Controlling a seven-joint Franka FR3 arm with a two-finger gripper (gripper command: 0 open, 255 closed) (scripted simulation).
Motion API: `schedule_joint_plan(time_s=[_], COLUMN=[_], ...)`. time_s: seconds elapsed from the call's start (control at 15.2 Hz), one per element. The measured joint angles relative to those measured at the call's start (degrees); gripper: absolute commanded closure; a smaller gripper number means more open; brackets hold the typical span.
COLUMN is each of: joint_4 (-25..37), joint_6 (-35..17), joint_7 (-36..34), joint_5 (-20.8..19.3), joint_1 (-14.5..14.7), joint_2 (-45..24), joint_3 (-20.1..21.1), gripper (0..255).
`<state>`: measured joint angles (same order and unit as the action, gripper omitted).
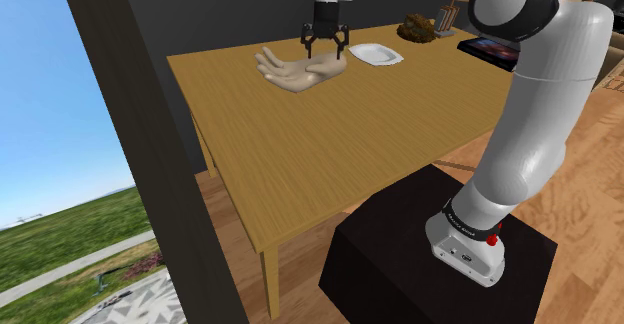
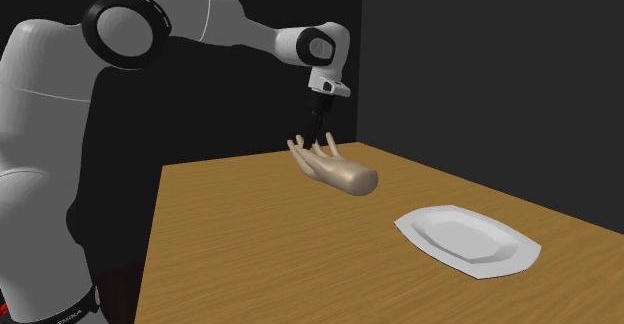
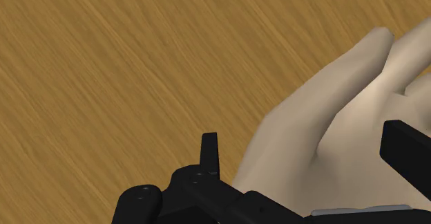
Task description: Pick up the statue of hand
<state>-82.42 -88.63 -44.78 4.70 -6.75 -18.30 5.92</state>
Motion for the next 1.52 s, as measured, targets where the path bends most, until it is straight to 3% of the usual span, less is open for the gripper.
schedule_joint_plan(time_s=[0.53,0.59,1.52], joint_4=[-3.8,-4.0,-2.3], joint_6=[-5.1,-5.3,-3.4], joint_7=[-0.3,-0.3,-0.4], joint_5=[0.1,0.1,0.1], joint_1=[-0.1,-0.1,-0.2], joint_2=[-1.3,-1.3,-1.1], joint_3=[-0.3,-0.3,-0.3], gripper=[0,255,255])
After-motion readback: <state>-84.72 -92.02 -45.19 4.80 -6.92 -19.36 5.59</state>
